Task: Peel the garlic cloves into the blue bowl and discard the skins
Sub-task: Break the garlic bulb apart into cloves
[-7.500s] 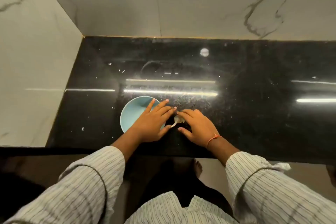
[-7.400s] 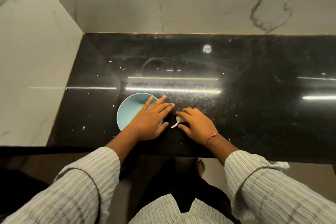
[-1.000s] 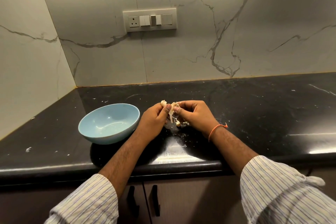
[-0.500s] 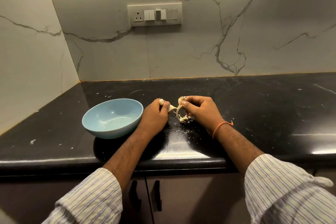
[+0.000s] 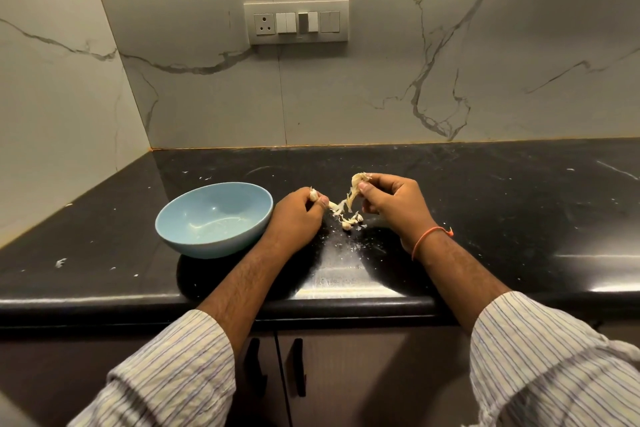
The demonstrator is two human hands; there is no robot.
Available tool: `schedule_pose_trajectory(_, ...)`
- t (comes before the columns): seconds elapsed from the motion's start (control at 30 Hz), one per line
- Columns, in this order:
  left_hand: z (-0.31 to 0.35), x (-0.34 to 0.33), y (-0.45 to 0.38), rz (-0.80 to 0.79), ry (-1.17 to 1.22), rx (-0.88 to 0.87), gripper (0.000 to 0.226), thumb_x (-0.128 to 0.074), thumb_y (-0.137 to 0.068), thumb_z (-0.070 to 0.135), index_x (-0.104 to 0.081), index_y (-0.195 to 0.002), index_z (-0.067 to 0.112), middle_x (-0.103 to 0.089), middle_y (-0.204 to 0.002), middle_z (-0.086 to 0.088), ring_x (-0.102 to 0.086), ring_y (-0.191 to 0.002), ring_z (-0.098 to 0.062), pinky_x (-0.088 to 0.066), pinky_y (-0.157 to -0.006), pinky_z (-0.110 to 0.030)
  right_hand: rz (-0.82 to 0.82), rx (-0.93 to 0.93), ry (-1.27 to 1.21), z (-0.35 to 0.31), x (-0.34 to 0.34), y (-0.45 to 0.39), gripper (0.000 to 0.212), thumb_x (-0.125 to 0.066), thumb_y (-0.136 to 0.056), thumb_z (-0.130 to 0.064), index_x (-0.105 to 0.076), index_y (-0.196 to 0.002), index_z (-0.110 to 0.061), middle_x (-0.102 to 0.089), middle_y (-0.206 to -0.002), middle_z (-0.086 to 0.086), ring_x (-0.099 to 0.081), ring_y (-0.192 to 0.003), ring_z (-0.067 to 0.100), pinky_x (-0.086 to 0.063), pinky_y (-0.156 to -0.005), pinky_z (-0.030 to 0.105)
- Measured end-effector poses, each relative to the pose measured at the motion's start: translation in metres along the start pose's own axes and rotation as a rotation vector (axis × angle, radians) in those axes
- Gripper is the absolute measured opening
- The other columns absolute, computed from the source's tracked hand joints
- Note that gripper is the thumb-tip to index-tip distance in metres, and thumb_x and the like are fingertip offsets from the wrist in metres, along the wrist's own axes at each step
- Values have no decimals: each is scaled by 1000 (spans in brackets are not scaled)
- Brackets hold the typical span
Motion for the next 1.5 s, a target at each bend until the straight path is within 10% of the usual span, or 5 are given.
schedule_pose_trajectory(0.5,3,2,9,-17,96,-191,42,-76,-95,26,-69,-136,28,-71,-129,10,-65,-120,-5,-54,-109,-35,0,116,167,1,-4,-1,17,-86,-85,-36,-80,-97,-26,-80,-85,-4,-77,-84,13,-64,-88,47)
schedule_pose_trajectory(1.17,29,8,5,165,-38,-266,9,-75,-98,27,-82,-100,22,-78,-92,12,-71,-85,-3,-57,-81,-24,266,63,-24,8,8,-9,29,-87,-82,-46,-80,-98,-22,-81,-88,-2,-78,-85,17,-65,-84,51)
schedule_pose_trajectory(1.5,42,14,-78,-122,-495,-92,15,-70,-95,18,-82,-85,15,-79,-86,-2,-73,-87,-20,-59,-81,-31,306,42,0,18,12,-14,34,-84,-81,-54,-79,-99,-26,-81,-89,-8,-78,-88,11,-66,-82,47)
Point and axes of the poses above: each hand's wrist, its own y-axis away from the middle knuckle, its own x-axis out of the back of the hand, z = x × y, the point moved 3 cm from there along -y, towards the middle knuckle
